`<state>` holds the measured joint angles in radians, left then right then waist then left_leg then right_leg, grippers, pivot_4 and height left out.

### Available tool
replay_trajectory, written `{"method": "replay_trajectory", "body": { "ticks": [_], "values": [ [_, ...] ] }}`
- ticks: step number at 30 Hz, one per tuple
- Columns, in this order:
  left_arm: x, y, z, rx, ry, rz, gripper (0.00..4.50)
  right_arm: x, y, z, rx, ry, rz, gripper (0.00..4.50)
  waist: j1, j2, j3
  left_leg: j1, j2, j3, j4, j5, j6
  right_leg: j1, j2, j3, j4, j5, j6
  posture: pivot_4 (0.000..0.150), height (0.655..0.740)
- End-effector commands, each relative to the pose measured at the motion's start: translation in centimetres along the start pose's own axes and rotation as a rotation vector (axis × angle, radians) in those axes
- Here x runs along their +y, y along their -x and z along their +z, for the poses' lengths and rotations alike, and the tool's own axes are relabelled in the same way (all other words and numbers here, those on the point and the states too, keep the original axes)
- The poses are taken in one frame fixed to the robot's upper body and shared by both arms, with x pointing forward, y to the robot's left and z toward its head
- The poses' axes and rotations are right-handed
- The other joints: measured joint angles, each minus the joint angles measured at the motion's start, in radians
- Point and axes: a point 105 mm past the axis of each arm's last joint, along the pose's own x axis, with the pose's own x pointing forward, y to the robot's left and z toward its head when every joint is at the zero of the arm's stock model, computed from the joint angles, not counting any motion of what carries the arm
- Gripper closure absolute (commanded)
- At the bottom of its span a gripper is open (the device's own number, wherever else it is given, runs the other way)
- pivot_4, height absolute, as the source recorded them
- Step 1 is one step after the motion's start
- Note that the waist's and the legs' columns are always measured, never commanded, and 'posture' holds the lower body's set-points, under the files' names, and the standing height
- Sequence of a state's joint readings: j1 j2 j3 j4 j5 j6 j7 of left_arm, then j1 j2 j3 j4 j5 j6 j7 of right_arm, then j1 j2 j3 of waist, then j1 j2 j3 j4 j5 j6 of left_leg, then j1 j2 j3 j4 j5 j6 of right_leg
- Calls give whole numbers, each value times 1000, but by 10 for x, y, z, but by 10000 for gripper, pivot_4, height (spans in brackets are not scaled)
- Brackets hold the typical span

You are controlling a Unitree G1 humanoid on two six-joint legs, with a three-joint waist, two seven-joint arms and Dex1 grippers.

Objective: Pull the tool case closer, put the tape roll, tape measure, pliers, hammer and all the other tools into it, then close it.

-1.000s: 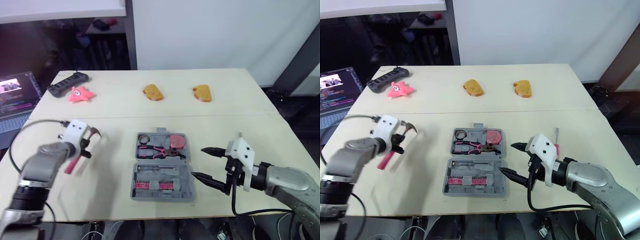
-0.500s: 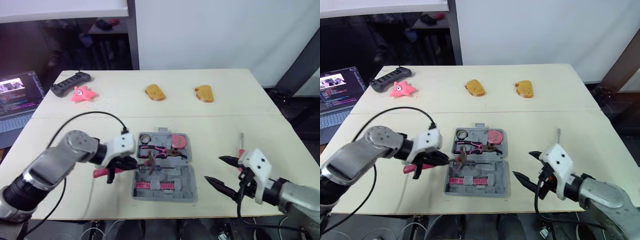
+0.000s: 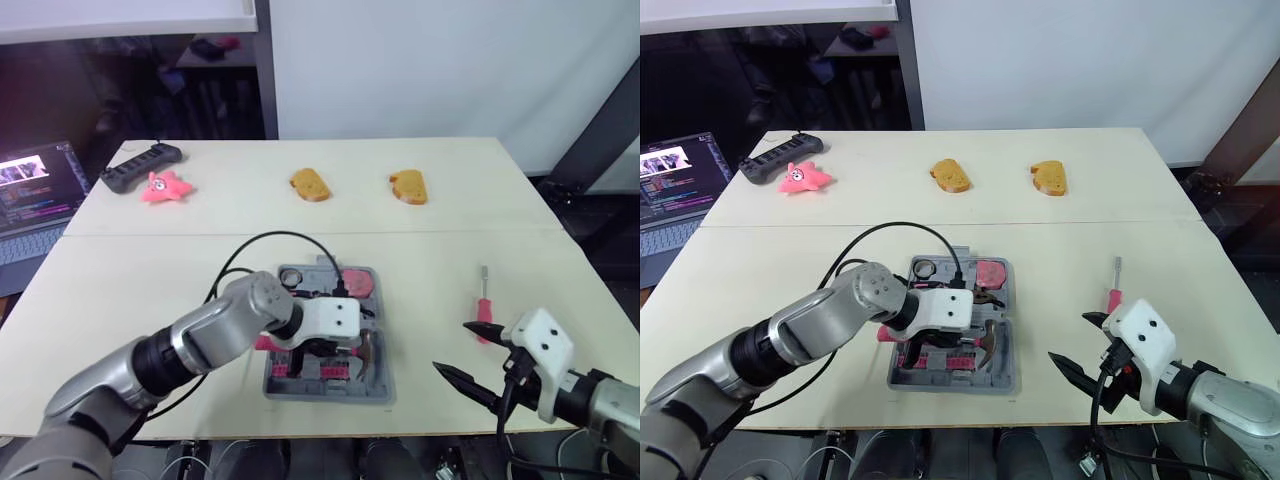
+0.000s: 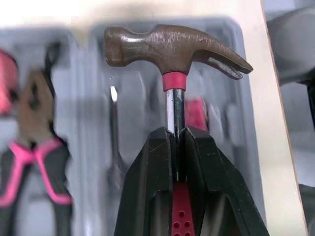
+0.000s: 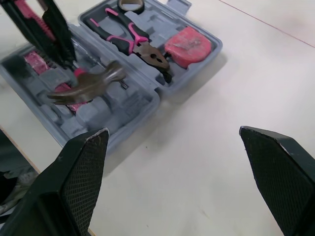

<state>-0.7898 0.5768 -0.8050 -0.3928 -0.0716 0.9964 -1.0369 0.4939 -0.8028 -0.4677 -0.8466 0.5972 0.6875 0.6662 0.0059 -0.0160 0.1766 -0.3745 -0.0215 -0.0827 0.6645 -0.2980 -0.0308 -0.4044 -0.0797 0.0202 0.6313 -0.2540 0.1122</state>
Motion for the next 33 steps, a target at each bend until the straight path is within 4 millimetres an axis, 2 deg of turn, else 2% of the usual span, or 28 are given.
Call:
{"method": "replay_trajectory", "body": {
  "ticks": [1,10,25,29,33],
  "values": [
    [6,0,13,25,28,19,44463,4,1,8,-28,33,3,0,1,0,0,0,0,0,0,0,0,0,0,0,0,0,0,1500,7400],
    [2,-9,20,75,2,7,44463,5,-3,7,-35,27,1,0,5,0,0,0,0,0,0,0,0,0,-1,0,0,0,1,1500,7400],
    [1,-35,6,144,25,-37,44463,13,-6,8,-55,3,-24,0,6,1,0,0,-1,0,0,0,0,0,-1,0,0,0,1,1500,7400],
    [8,-42,-4,169,-38,-7,44463,14,-5,6,-54,-4,-31,0,6,1,0,0,-1,0,0,0,0,0,-1,0,0,0,1,1500,7400],
    [12,-46,1,138,-34,4,44463,15,-6,6,-54,-11,-31,0,6,1,0,0,-1,0,0,0,0,0,-1,0,0,0,1,1500,7400]
  ]
}}
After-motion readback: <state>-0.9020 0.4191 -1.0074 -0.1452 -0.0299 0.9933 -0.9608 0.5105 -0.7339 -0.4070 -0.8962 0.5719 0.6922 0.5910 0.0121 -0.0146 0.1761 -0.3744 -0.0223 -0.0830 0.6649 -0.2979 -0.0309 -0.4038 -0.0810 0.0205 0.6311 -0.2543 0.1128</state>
